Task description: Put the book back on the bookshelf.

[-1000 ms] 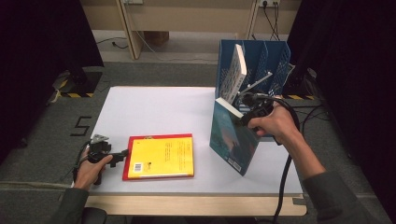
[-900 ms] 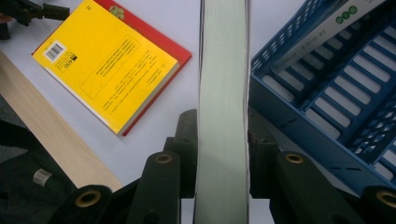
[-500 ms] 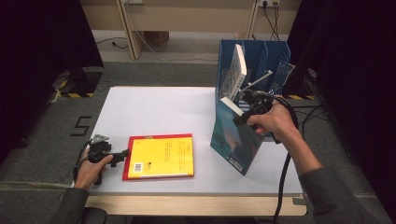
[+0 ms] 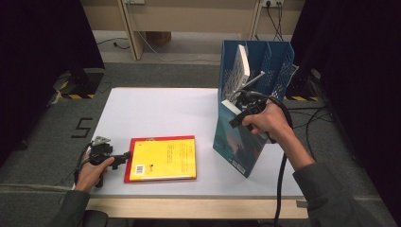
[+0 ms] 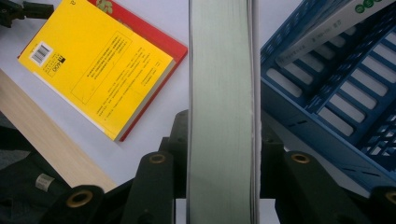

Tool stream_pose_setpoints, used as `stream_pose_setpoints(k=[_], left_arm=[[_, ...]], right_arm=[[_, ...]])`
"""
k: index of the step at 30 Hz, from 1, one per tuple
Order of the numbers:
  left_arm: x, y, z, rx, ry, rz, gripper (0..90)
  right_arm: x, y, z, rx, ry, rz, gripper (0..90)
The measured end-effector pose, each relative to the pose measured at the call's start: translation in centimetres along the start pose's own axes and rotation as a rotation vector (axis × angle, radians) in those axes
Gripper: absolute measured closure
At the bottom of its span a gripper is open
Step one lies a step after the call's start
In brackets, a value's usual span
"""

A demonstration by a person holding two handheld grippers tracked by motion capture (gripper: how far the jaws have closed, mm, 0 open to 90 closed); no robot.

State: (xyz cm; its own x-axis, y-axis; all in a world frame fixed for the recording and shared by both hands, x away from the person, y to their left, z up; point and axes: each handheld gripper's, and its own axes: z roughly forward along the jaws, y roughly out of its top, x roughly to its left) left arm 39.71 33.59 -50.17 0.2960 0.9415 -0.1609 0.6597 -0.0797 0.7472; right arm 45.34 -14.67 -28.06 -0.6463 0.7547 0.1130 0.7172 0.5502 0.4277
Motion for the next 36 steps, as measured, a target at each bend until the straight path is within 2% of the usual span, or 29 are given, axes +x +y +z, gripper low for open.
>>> stream_pose_setpoints(k=[5, 9, 13, 22, 27, 33, 36], left_arm=[[0.0, 0.0, 0.0, 0.001, 0.0, 0.0, 10.2], [0.0, 0.0, 0.0, 0.001, 0.0, 0.001, 10.1], [0.0, 0.0, 0.0, 0.001, -0.001, -0.001, 10.1], [0.0, 0.0, 0.0, 0.004, -0.002, 0.001, 10.0], [0.0, 0.1, 0.0, 0.004, -0.002, 0.002, 9.8], [0.0, 0.1, 0.1, 0.009, -0.002, 0.004, 8.9], [0.0, 0.1, 0.1, 0.009, -0.002, 0.003, 8.8]], right_arm=[[0.1, 0.1, 0.2, 0.018, 0.005, -0.01, 70.1], [0.2, 0.2, 0.2, 0.018, -0.036, -0.047, 73.4], [0.2, 0.1, 0.1, 0.009, -0.039, -0.076, 73.8], [0.1, -0.5, -0.7, -0.002, -0.033, -0.066, 73.9], [-0.3, -1.3, -1.9, -0.039, -0.029, -0.05, 73.8], [-0.7, -2.3, -3.7, -0.123, -0.018, -0.018, 73.7], [-0.8, -2.6, -4.3, -0.144, -0.005, -0.02, 73.8]])
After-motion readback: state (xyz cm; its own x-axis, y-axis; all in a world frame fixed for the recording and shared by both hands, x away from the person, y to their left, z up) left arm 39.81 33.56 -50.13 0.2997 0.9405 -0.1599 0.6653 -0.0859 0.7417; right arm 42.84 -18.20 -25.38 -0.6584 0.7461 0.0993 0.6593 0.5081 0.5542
